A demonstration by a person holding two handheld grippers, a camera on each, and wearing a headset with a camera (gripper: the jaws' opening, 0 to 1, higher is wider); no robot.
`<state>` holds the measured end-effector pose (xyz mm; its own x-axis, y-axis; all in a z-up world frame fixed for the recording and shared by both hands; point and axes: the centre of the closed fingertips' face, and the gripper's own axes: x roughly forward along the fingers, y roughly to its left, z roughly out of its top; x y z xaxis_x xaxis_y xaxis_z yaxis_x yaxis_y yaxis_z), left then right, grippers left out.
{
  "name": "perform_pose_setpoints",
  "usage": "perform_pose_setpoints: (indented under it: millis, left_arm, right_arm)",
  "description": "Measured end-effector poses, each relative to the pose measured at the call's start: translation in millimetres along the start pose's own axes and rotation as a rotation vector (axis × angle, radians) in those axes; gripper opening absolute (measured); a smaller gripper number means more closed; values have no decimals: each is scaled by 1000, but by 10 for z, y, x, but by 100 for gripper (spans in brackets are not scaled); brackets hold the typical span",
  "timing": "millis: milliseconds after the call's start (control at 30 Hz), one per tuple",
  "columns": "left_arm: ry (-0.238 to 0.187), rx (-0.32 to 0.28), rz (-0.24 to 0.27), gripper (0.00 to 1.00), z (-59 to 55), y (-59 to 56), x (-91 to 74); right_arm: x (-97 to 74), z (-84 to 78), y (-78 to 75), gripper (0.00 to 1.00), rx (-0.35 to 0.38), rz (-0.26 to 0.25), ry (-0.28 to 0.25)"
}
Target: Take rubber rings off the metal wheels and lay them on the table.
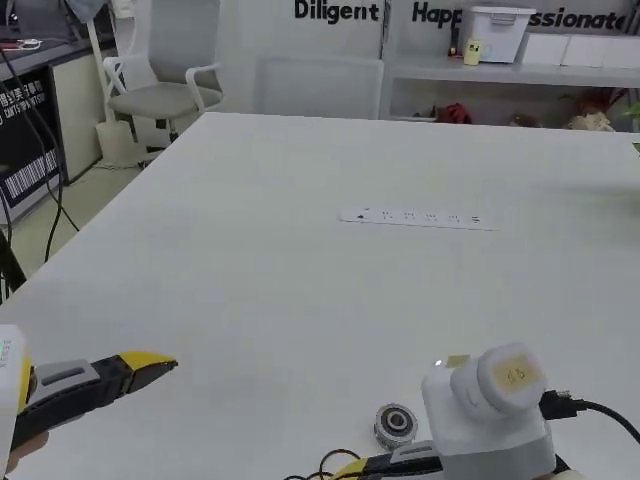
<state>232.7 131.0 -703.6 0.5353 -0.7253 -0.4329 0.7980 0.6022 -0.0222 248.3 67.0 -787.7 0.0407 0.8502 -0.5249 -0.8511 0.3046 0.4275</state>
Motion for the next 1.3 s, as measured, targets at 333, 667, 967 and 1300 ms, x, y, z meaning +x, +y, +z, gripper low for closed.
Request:
perform_pose_setpoints:
  millis: [333, 667, 967, 1300]
  left_arm:
    - [15, 9, -13, 99, -33, -25, 17]
    - [20, 11, -14, 99, -65, -28, 9]
    - [27, 12, -13, 98, -85, -23, 13]
    - [25, 16, -12, 98, -71, -23, 15]
  right_arm:
    - [-26, 1, -135, 0, 0, -56, -9]
    - [-36, -10, -192, 0, 2, -78, -6]
    - [-28, -26, -217, 2, -1, -83, 1]
    - [-75, 1, -282, 5, -4, -105, -7]
